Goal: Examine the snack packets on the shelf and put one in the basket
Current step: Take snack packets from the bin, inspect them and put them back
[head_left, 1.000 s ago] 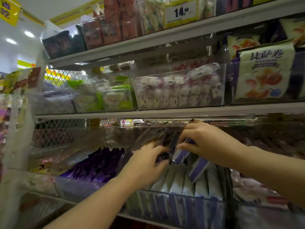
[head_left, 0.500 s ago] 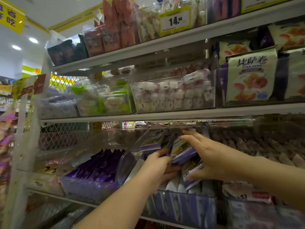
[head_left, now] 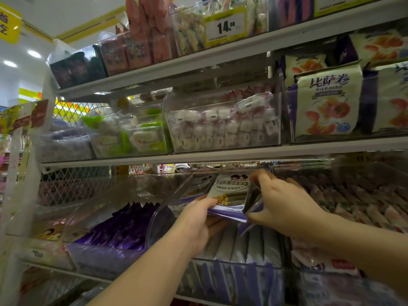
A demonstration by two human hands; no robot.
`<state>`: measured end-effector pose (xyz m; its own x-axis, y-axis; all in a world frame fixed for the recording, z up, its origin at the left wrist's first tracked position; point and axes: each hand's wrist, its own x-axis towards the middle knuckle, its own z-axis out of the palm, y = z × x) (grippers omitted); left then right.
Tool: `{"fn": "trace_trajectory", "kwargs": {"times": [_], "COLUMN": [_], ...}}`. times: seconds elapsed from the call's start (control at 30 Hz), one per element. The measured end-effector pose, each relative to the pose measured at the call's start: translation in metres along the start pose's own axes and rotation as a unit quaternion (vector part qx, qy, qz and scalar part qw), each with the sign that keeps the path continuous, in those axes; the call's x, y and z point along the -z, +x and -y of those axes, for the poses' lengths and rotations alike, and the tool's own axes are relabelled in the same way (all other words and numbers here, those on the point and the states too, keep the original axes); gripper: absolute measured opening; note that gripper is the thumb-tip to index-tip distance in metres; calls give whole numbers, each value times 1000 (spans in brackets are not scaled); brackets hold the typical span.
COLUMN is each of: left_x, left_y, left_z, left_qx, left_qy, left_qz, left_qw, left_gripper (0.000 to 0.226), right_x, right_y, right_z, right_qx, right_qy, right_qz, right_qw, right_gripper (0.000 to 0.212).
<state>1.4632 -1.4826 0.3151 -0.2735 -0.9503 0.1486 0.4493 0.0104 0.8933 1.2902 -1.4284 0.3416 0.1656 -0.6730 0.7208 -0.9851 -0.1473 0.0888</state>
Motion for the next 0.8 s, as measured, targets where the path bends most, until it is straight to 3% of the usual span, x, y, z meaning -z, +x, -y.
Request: {"fn": "trace_trajectory", "kwargs": {"times": [0.2, 0.37, 0.5, 0.63, 0.8], "left_x": [27, 59, 69, 71, 75], "left_y": [-18, -27, -29, -28, -30], "left_z": [-23, -35, -39, -39, -37], "left_qx": [-74, -97, -102, -107, -106], "left_qy": [4, 14, 23, 32, 43], "left_qz": [5, -37, -35, -26, -32], "left_qw": [997, 994, 994, 993, 993], "left_gripper": [18, 23, 24, 24, 22], "right_x": [5, 2, -4, -20, -20], "right_y": [24, 48, 62, 66, 66], "right_z": [2, 7, 7, 12, 10], "right_qx": [86, 126, 89, 57, 52], "right_qy": [-131, -248, -269, -244, -199], "right_qz": [28, 172, 177, 169, 295], "right_qw": [987, 945, 943, 953, 933], "right_gripper": [31, 51, 41, 37, 34]}}
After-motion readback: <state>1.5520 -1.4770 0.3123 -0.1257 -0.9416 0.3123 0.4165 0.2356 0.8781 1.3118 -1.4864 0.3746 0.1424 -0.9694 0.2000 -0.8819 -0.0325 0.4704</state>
